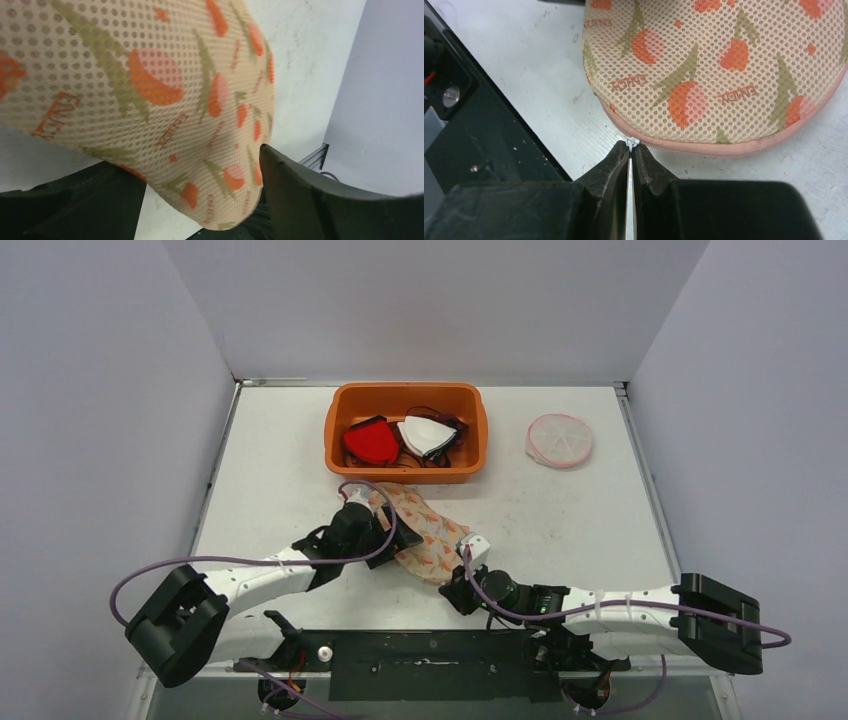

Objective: Unzip the laundry bag and remove the bra
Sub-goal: Unzip the laundry bag at the center of the board.

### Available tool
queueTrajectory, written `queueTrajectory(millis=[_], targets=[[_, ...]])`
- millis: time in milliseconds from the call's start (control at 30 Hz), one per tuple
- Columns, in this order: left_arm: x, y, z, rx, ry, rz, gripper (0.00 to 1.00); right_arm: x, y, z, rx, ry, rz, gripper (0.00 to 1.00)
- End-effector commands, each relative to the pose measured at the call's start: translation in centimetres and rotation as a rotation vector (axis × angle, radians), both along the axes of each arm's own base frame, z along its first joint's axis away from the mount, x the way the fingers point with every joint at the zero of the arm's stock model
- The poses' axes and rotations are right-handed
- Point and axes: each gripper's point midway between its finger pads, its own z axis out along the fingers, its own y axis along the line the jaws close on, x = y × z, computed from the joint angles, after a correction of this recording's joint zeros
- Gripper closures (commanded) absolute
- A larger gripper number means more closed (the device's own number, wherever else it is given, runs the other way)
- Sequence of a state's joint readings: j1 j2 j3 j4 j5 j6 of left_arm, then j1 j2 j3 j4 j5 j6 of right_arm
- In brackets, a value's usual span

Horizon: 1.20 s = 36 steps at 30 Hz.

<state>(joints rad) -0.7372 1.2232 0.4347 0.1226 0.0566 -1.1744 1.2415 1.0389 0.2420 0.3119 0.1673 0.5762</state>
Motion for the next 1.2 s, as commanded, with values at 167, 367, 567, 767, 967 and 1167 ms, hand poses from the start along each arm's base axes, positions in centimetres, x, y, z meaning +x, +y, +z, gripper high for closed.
queueTrajectory(millis=[167, 367, 567, 767, 967, 1167], targets=[[-2.0, 2.4, 1.8, -0.034, -0.024, 0.042, 0.04, 0.7, 3.4, 2.1, 0.062, -0.031, 0.002, 0.95], [-6.1, 4.3, 1.1, -0.062, 0.035, 0.090, 0.04, 0.3, 5.8, 3.0, 0.068, -0.043, 0.053, 0.95], [-7.7, 2.5, 1.7, -0.173, 0.012, 0.057, 0.02, -0.3, 8.3, 2.8, 0.059, -0.048, 0.119, 0.95], [-7.4, 2.0, 0.4, -0.158, 0.046, 0.085, 0.13, -1.2, 9.8, 3.0, 0.059, -0.061, 0.180, 0.95], [-6.3, 2.8, -0.3, -0.148, 0.051, 0.183, 0.50, -1.5, 9.3, 2.7, 0.037, -0.077, 0.175, 0.95], [-6.1, 3.1, -0.8, -0.128, 0.058, 0.210, 0.89, -1.7, 8.5, 2.1, -0.001, -0.088, 0.160, 0.95]])
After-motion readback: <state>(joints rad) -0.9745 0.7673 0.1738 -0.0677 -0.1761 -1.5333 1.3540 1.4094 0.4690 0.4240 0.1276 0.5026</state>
